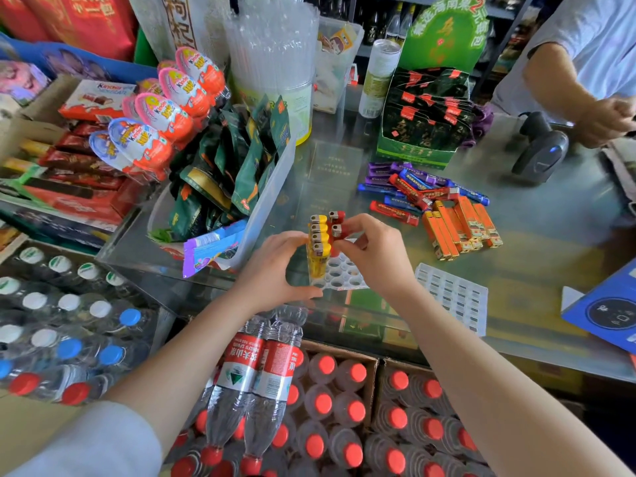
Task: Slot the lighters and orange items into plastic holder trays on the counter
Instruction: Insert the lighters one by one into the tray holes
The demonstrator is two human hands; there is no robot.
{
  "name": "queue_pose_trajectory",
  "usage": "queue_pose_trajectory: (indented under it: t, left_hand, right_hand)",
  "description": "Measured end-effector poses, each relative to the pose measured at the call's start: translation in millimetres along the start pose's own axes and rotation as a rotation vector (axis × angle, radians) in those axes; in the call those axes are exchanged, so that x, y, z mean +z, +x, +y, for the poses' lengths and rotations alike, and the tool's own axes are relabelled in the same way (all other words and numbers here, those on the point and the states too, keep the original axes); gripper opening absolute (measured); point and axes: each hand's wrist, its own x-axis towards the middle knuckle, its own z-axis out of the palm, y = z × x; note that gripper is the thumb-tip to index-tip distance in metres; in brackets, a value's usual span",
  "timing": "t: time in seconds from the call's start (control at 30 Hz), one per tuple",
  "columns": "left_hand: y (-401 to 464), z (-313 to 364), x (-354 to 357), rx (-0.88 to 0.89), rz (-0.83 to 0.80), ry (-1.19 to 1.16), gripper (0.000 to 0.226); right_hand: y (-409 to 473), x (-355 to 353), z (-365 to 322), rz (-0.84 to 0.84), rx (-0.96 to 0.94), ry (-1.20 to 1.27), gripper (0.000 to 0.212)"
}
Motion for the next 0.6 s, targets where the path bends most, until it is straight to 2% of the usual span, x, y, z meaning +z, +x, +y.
queue_pose_trajectory:
  t: [0.13,0.3,0.37,0.47,0.53,0.6]
  left_hand:
    - [2,1,-1,-0.026,0.0,0.015,0.081]
    - [2,2,0,-0.028,0.02,0.063,0.081]
    - [2,2,1,-0.045,0.028,0.078,0.082]
    - [4,2,1,-0.072,0.014,0.096,0.082]
    - [4,4,1,-0.092,0.01,0.102,0.083]
    - [4,6,1,-0.108,0.012,0.116,0.082]
  right_hand:
    - [0,1,5,0.029,0.025,0.03,0.014]
    - [12,-18,24,-0.178,-0.045,-0.093,0.023]
    - [15,-28,39,-0.073,-0.034,-0.153,0.024]
    - [24,-39,59,0.169,-0.009,-0.43,0.022]
    - [32,-41,70,0.143,0.039,-0.585,0.027]
    - [36,-42,76,0.085,0.057,-0.63,0.031]
